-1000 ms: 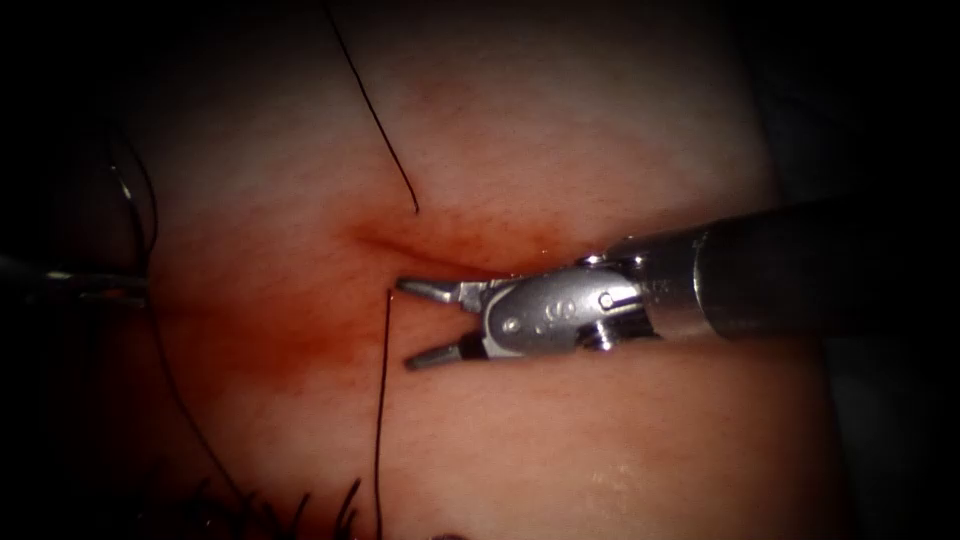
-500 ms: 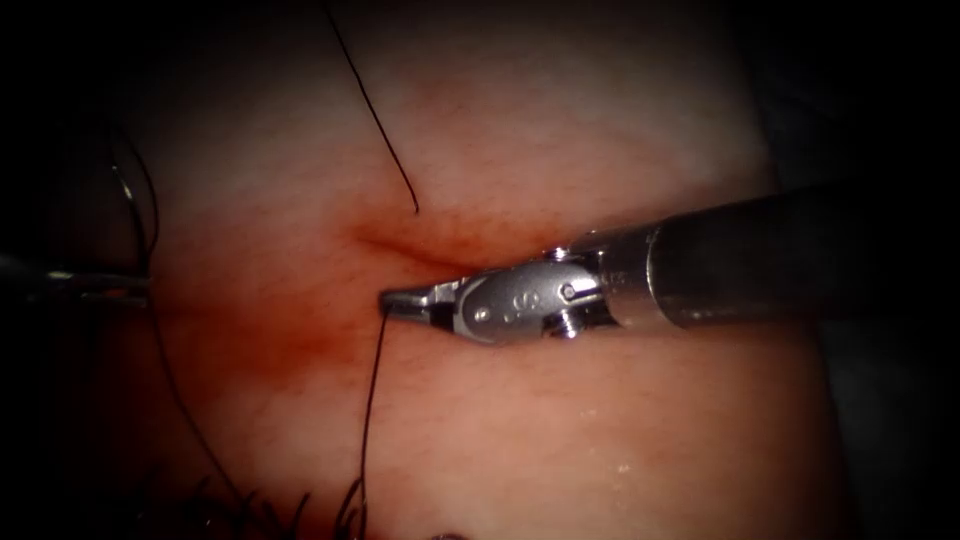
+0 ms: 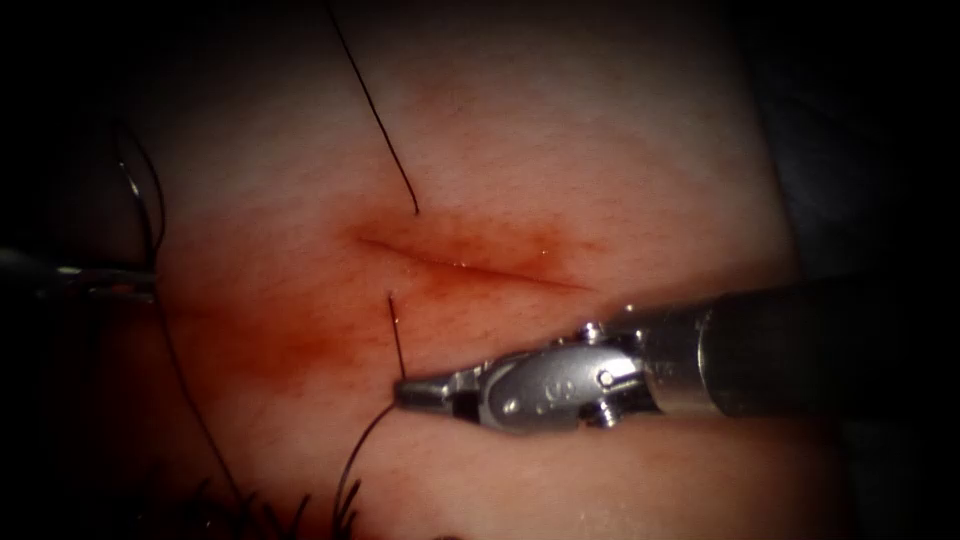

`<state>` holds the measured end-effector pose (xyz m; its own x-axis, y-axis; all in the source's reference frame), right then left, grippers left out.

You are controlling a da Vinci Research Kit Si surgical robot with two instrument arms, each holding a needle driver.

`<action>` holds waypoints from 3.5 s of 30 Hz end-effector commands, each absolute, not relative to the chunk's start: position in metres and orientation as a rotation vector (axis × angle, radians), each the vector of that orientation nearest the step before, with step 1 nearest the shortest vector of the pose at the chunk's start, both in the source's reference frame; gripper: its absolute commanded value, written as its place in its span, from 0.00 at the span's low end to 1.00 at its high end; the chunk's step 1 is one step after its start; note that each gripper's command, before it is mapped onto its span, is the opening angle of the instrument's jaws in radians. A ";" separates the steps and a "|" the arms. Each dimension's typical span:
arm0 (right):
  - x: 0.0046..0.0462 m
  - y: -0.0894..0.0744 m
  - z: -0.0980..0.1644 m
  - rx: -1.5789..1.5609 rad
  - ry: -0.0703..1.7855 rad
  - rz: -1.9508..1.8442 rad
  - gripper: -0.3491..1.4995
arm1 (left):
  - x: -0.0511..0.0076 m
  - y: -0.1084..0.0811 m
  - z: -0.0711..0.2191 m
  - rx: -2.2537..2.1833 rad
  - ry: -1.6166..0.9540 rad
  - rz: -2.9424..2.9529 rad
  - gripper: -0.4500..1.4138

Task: Wound Closure
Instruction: Grasp the suture with the right gripper and pull it through the skin until a short tail remains.

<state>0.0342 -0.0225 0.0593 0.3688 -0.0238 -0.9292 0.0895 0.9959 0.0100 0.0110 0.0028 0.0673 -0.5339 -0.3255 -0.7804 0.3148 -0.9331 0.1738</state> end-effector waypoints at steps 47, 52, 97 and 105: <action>0.0279 -0.021 0.055 -0.031 1.265 -0.039 0.97 | 0.0106 0.003 0.068 1.244 -0.009 -2.470 0.00; 0.0246 -0.023 0.051 -0.037 1.281 -0.030 0.98 | 0.0106 0.003 0.068 1.241 -0.011 -2.472 0.00; 0.0311 -0.014 0.066 -0.117 1.253 0.026 0.99 | 0.0106 0.003 0.068 1.239 -0.013 -2.473 0.00; 0.0331 -0.015 0.066 -0.107 1.265 0.011 0.99 | 0.0106 0.003 0.068 1.239 -0.013 -2.473 0.00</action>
